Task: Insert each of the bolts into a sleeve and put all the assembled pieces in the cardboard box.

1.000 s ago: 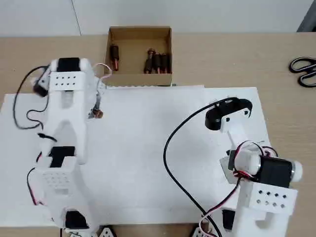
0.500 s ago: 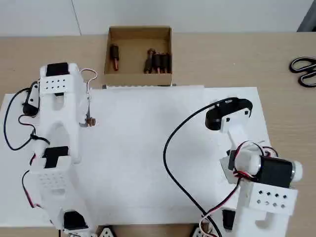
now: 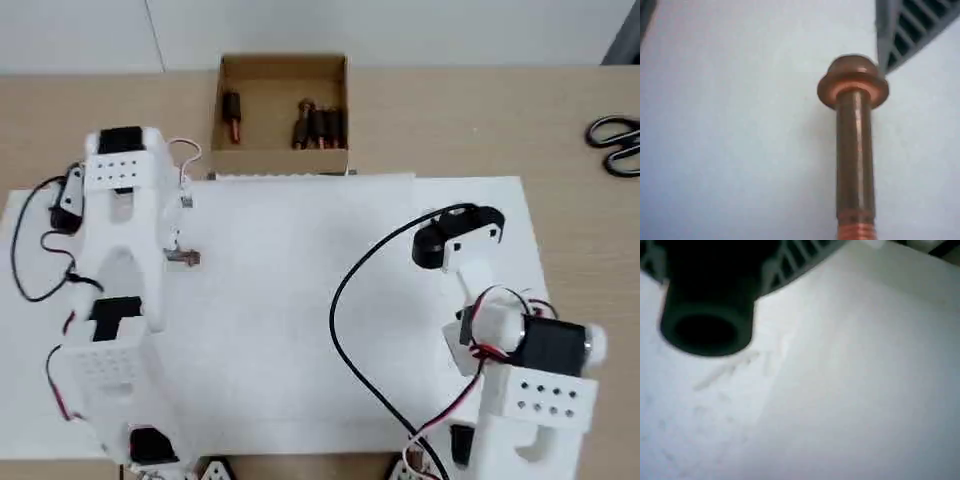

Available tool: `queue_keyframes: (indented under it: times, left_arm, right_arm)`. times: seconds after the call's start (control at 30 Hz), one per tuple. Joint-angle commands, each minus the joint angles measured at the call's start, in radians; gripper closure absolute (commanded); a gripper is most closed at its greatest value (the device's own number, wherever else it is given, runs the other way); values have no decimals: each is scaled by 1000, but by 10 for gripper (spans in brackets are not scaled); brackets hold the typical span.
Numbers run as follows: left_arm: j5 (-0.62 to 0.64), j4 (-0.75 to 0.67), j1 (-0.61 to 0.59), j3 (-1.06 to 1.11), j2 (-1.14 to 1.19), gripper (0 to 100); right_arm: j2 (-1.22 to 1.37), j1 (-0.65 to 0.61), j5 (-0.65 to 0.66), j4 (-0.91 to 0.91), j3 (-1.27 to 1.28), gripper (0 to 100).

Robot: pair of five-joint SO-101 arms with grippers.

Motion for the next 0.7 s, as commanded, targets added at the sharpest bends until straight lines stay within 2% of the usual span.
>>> queue_keyframes:
  times: [0.0, 0.1, 0.23, 0.37, 0.5, 0.57, 0.67]
  left_arm:
    - [-23, 28, 8, -5, -77, 679]
    - [-204, 28, -2, -5, -78, 679]
    - [-598, 29, -68, -8, -78, 682]
    - [-896, 29, -127, -10, -78, 739]
    - [-1393, 29, -141, -8, -78, 818]
    - [-1634, 29, -135, -5, -78, 822]
    - [-1929, 29, -143, -8, -95, 819]
  right_arm:
    - [-16, 2, 5, -18, -6, 995]
    - [-16, 5, 5, -18, -6, 995]
    - [-16, 7, 8, -16, -6, 995]
    - [-16, 7, 5, -13, -6, 995]
    - [-15, 7, 5, -12, -5, 995]
    - [-15, 7, 5, -12, -5, 995]
    - [-15, 8, 5, -10, -2, 995]
